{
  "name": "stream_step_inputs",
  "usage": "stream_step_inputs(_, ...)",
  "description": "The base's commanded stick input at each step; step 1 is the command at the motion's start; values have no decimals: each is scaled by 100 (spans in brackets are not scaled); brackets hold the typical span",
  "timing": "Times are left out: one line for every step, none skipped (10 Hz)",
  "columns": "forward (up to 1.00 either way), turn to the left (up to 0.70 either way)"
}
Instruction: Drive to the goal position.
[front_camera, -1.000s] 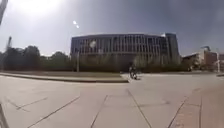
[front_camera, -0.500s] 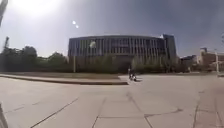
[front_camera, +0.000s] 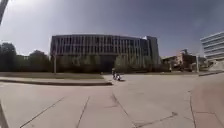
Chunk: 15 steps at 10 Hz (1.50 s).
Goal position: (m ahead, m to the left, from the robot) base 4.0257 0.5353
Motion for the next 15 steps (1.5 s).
stream_step_inputs(70, 0)
stream_step_inputs(70, 0)
stream_step_inputs(70, 0)
stream_step_inputs(70, 0)
stream_step_inputs(70, 0)
stream_step_inputs(70, 0)
stream_step_inputs(70, 0)
stream_step_inputs(70, 0)
stream_step_inputs(70, 0)
stream_step_inputs(70, 0)
stream_step_inputs(70, 0)
stream_step_inputs(70, 0)
stream_step_inputs(70, 0)
stream_step_inputs(70, 0)
stream_step_inputs(70, 0)
